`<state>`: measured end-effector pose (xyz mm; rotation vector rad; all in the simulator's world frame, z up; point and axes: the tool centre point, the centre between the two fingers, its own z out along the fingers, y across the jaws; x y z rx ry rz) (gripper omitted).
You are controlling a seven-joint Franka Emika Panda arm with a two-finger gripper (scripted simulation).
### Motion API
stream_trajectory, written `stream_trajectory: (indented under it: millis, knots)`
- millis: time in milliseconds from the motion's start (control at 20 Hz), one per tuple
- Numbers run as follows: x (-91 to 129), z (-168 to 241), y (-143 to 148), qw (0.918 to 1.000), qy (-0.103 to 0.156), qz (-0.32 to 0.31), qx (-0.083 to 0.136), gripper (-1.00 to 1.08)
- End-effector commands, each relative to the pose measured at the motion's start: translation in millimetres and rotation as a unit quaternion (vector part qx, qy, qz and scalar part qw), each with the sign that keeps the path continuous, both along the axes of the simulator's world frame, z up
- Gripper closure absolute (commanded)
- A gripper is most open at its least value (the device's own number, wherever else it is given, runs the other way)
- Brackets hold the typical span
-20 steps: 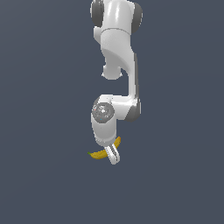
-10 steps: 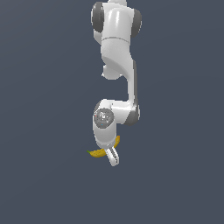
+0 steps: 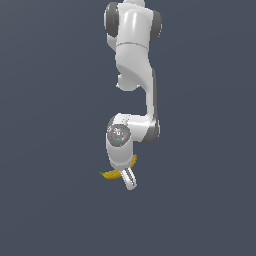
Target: Pick up the object and move it to a goal position.
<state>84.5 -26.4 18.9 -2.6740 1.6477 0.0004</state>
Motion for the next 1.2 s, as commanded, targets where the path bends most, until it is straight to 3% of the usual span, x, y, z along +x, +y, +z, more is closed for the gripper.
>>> stream_trajectory:
  millis: [0,400,1150]
  knots:
    - [0,0,0,1.0000,0.000,0.000,0.000,1.08]
    - [6,31,-7,1.0000,0.000,0.000,0.000,1.08]
    - [31,154,-36,1.0000,0.000,-0.001,-0.001,1.08]
